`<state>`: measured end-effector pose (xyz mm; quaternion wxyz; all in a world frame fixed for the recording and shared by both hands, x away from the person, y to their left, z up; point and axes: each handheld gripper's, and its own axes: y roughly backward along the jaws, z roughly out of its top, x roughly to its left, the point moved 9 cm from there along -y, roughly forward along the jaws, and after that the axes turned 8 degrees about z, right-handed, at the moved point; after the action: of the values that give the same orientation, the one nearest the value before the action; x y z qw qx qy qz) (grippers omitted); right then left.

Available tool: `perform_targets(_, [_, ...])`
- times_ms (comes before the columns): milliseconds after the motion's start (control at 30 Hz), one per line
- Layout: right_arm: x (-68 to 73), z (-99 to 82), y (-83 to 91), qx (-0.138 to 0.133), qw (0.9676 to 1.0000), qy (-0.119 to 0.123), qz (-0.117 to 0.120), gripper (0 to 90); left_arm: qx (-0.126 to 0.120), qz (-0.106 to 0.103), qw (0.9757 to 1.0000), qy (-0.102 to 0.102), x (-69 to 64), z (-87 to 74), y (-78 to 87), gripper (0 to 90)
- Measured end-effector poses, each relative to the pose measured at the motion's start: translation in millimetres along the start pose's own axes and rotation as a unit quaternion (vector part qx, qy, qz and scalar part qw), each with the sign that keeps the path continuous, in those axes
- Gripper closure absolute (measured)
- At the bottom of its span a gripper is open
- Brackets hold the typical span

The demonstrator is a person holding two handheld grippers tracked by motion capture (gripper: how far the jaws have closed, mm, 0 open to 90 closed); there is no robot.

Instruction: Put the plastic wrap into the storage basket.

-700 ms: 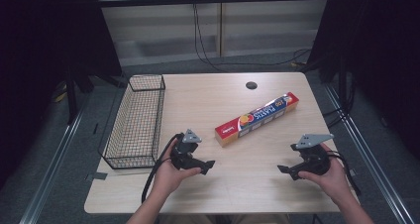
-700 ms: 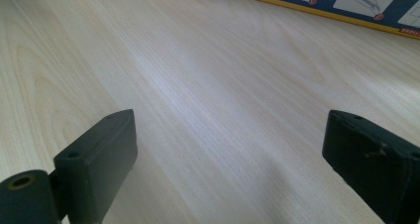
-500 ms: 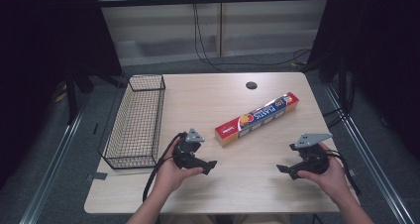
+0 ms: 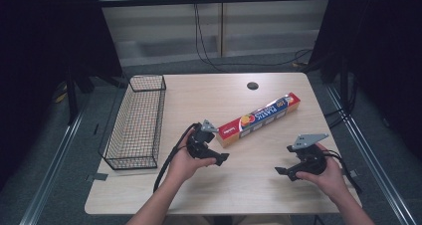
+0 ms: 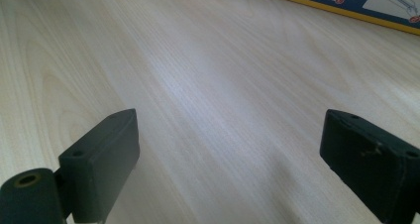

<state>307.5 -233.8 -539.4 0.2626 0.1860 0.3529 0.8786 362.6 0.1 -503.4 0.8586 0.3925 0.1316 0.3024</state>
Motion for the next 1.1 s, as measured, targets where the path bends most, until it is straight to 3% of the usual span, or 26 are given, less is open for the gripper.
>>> perform_targets(133, [0.1, -1.2, -0.2, 0.008, 1.0000, 0.001, -0.001, 8.3, 0.005, 0.006, 1.0000, -0.003, 5.6, 13.6, -9.2, 7.1])
perform_targets(233, [2.0, -0.6, 1.0, 0.002, 1.0000, 0.000, 0.003, 8.6, 0.013, 0.002, 0.9998, -0.015, 7.8, 22.2, -14.7, 7.2])
perform_targets(333, [3.3, -2.7, 1.9, 0.009, 1.0000, 0.000, -0.001, 8.6, 0.013, -0.001, 0.9998, -0.016, 8.1, 32.8, -22.2, 7.3])
perform_targets(367, [3.4, -2.8, 1.5, 0.008, 1.0000, 0.003, -0.002, 8.6, 0.008, -0.004, 0.9999, -0.008, 6.5, 37.2, -25.3, 7.3])
perform_targets(467, [4.9, -3.4, 0.5, 0.010, 0.9999, 0.006, 0.000, 8.6, 0.013, -0.010, 0.9997, -0.020, 5.5, 48.5, -36.0, 7.7])
perform_targets(500, [4.8, -3.5, 0.2, 0.011, 0.9999, 0.008, 0.000, 8.6, 0.019, -0.012, 0.9992, -0.032, 6.0, 50.3, -38.1, 7.8])
perform_targets(633, [6.4, -3.5, -1.2, 0.010, 0.9999, 0.006, 0.007, 8.6, 0.024, -0.015, 0.9990, -0.036, 5.3, 56.7, -45.6, 7.8])
perform_targets(933, [6.7, -3.5, -1.6, 0.010, 0.9999, 0.009, 0.010, 8.8, 0.030, -0.010, 0.9989, -0.033, 10.4, 75.1, -69.3, 8.7])
perform_targets(1100, [6.1, -3.3, -2.7, 0.012, 0.9999, 0.008, 0.008, 8.8, 0.034, -0.015, 0.9987, -0.035, 12.1, 79.6, -74.1, 9.4])
